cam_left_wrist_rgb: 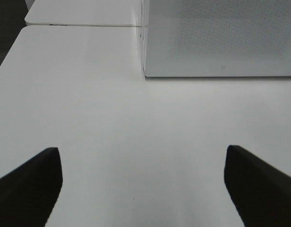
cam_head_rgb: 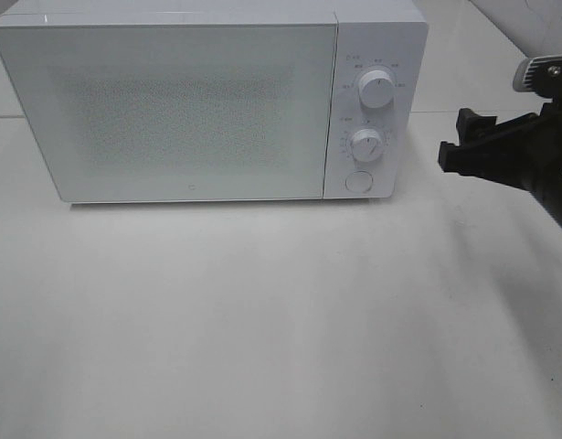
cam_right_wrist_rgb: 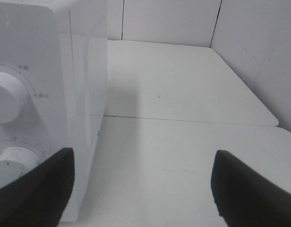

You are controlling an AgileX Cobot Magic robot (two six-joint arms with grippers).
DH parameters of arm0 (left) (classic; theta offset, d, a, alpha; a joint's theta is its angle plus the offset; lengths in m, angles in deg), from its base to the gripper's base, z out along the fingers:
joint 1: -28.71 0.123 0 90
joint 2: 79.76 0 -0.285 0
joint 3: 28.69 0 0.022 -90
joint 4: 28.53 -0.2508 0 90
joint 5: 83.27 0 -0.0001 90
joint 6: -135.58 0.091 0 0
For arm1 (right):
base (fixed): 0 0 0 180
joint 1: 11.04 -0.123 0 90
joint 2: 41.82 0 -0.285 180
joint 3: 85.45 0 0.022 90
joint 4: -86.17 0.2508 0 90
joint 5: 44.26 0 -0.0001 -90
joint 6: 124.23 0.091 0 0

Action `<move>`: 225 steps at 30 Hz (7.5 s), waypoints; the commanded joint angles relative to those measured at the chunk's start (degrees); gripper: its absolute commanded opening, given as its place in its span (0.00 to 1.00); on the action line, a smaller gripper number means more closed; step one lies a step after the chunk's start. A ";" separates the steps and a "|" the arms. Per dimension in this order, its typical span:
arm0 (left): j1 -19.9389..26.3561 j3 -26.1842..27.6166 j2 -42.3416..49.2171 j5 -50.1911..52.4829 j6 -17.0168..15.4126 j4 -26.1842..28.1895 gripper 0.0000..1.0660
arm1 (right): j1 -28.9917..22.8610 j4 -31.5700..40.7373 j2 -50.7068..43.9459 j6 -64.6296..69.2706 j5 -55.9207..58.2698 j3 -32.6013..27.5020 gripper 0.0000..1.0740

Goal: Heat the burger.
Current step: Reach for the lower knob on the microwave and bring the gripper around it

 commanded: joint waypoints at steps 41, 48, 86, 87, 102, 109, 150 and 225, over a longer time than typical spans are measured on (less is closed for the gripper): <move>-0.06 -0.23 1.55 0.69 -0.29 0.63 0.82 | -16.39 14.38 26.01 -0.40 -5.21 22.00 0.78; -0.06 -0.23 1.55 0.69 -0.29 0.63 0.82 | -13.12 11.97 28.93 0.23 -3.50 25.55 0.76; -0.06 -0.23 1.55 0.69 -0.29 0.52 0.82 | -11.92 10.08 30.94 2.18 -9.05 26.64 0.29; -0.06 -0.23 1.55 0.69 -0.29 0.52 0.82 | -11.92 10.08 30.94 2.23 -9.11 26.64 0.25; -0.06 -0.23 1.55 0.69 -0.29 0.52 0.82 | -11.92 6.53 30.94 2.41 -9.57 26.64 0.03; -0.06 -0.23 1.55 0.69 -0.29 0.52 0.82 | -11.92 5.10 30.94 6.25 -10.31 26.64 0.02; -0.06 -0.23 1.55 0.69 -0.29 0.52 0.82 | -11.75 -5.96 30.94 110.29 -16.62 26.64 0.02; -0.06 -0.23 1.55 0.69 -0.29 0.52 0.82 | -11.80 9.91 30.94 103.76 -15.87 25.44 0.69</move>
